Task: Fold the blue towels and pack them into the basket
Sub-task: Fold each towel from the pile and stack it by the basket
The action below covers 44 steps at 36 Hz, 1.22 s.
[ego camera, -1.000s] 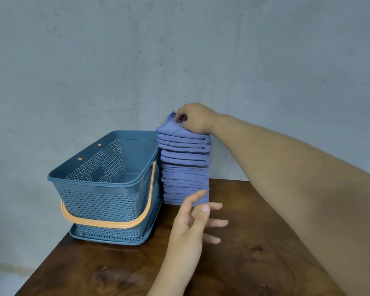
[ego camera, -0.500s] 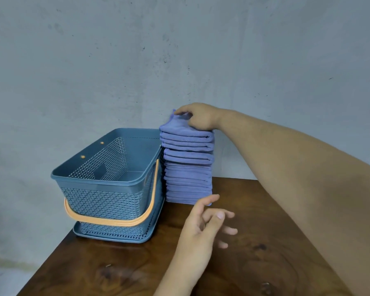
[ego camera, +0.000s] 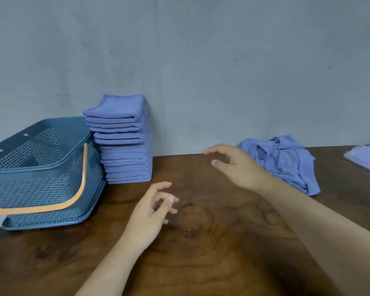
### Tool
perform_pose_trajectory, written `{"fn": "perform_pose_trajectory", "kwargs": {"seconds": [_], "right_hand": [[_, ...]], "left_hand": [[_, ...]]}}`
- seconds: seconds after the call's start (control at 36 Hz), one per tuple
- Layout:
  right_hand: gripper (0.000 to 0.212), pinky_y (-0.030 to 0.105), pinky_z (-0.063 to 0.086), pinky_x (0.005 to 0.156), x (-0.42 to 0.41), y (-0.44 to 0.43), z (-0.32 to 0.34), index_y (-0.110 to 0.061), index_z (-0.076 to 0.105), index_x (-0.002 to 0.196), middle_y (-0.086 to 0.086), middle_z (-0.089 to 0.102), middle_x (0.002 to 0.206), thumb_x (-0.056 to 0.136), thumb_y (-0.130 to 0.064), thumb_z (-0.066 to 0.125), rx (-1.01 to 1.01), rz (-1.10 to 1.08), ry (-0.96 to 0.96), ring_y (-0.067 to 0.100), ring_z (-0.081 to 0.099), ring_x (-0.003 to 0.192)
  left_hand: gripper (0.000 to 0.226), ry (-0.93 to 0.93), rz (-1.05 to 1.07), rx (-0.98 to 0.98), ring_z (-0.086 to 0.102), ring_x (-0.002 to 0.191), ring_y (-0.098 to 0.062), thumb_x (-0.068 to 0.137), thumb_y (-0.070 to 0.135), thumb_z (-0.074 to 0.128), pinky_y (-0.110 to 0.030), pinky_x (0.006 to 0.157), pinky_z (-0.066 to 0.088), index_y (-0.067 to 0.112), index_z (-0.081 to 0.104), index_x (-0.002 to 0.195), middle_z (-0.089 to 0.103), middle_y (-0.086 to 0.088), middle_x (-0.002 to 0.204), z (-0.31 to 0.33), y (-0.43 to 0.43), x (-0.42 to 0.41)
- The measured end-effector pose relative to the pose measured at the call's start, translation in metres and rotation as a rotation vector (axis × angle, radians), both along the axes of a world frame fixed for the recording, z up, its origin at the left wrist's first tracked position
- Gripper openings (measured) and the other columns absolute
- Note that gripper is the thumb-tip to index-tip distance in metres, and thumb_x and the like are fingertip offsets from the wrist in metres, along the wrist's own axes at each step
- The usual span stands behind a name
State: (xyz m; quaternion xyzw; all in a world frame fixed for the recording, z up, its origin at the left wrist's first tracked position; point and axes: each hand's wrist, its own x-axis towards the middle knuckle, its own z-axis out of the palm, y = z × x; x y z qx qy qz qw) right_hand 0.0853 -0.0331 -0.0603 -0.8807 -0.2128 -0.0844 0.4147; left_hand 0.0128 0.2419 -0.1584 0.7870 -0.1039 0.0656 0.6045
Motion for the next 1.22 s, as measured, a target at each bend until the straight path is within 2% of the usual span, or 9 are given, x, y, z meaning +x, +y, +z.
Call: {"fn": "perform_pose_trajectory", "kwargs": {"seconds": [0.11, 0.22, 0.31, 0.44, 0.61, 0.75, 0.86, 1.06, 1.22], "right_hand": [[0.029, 0.005, 0.034, 0.099, -0.012, -0.066, -0.031, -0.044, 0.070, 0.125, -0.040, 0.059, 0.126, 0.103, -0.025, 0.064, -0.064, -0.157, 0.019, -0.019, 0.050, 0.120], [0.020, 0.038, 0.052, 0.086, -0.002, -0.124, -0.051, -0.016, 0.074, 0.115, 0.001, 0.072, 0.113, 0.100, -0.023, 0.061, -0.127, -0.367, -0.029, 0.021, 0.065, 0.108], [0.022, 0.038, 0.047, 0.077, 0.016, -0.159, -0.060, -0.019, 0.071, 0.121, 0.003, 0.069, 0.111, 0.100, -0.019, 0.064, -0.173, -0.485, -0.042, 0.027, 0.066, 0.104], [0.039, 0.048, 0.053, 0.084, 0.063, -0.178, -0.058, -0.018, 0.064, 0.134, 0.009, 0.064, 0.127, 0.095, -0.024, 0.065, -0.371, -0.509, -0.074, 0.035, 0.061, 0.112], [0.049, 0.050, 0.047, 0.094, 0.121, -0.164, -0.040, -0.017, 0.057, 0.138, 0.010, 0.056, 0.137, 0.104, -0.051, 0.050, -0.596, -0.676, -0.034, 0.035, 0.047, 0.131], [0.027, 0.050, 0.055, 0.088, 0.152, -0.181, -0.028, -0.008, 0.062, 0.125, 0.019, 0.063, 0.124, 0.105, -0.024, 0.053, -0.727, -0.792, 0.202, 0.042, 0.059, 0.119], [0.012, 0.036, 0.053, 0.070, 0.161, -0.189, -0.020, -0.003, 0.070, 0.102, 0.016, 0.067, 0.092, 0.102, -0.008, 0.059, -0.660, -0.768, 0.226, 0.035, 0.061, 0.083], [0.019, 0.041, 0.054, 0.070, 0.136, -0.169, 0.024, -0.003, 0.075, 0.085, 0.017, 0.072, 0.084, 0.095, -0.010, 0.061, -0.227, -0.708, -0.091, 0.036, 0.065, 0.080], [0.008, 0.023, 0.055, 0.077, 0.097, -0.113, 0.087, -0.030, 0.078, 0.087, -0.018, 0.073, 0.081, 0.094, -0.029, 0.073, 0.206, -0.492, -0.348, -0.007, 0.067, 0.076]], "left_hand": [[0.032, -0.012, -0.071, 0.151, 0.076, 0.103, -0.014, 0.107, 0.039, 0.061, -0.025, 0.081, 0.060, 0.051, 0.054, 0.136, 0.076, 0.011, 0.117, -0.009, -0.015, -0.006], [0.032, -0.045, -0.048, 0.282, 0.076, 0.097, -0.014, 0.106, 0.030, 0.063, -0.021, 0.086, 0.056, 0.045, 0.057, 0.134, 0.076, 0.011, 0.113, -0.013, -0.033, -0.004], [0.030, -0.057, -0.005, 0.415, 0.070, 0.083, -0.017, 0.105, 0.036, 0.062, -0.037, 0.080, 0.058, 0.048, 0.056, 0.133, 0.074, 0.016, 0.112, -0.017, -0.052, -0.001], [0.028, -0.139, 0.110, 0.606, 0.065, 0.077, -0.003, 0.104, 0.043, 0.057, -0.026, 0.063, 0.046, 0.055, 0.050, 0.128, 0.066, 0.032, 0.106, -0.019, -0.093, 0.008], [0.029, -0.095, 0.181, 0.645, 0.064, 0.080, 0.000, 0.104, 0.043, 0.057, -0.026, 0.062, 0.046, 0.052, 0.049, 0.130, 0.063, 0.033, 0.104, -0.019, -0.115, 0.027], [0.027, -0.067, 0.200, 0.554, 0.065, 0.084, -0.004, 0.103, 0.041, 0.058, -0.034, 0.069, 0.055, 0.050, 0.051, 0.127, 0.063, 0.031, 0.109, -0.025, -0.107, 0.029], [0.027, -0.070, 0.187, 0.538, 0.065, 0.085, -0.005, 0.102, 0.042, 0.058, -0.033, 0.070, 0.054, 0.053, 0.050, 0.125, 0.063, 0.030, 0.109, -0.027, -0.106, 0.031], [0.029, -0.051, 0.179, 0.325, 0.066, 0.090, -0.008, 0.102, 0.034, 0.065, -0.028, 0.077, 0.051, 0.050, 0.056, 0.124, 0.069, 0.019, 0.103, -0.034, -0.098, 0.037], [0.028, -0.033, 0.202, 0.039, 0.073, 0.092, -0.010, 0.106, 0.029, 0.062, -0.036, 0.075, 0.057, 0.051, 0.058, 0.123, 0.074, 0.011, 0.107, -0.027, -0.090, 0.035]]}}
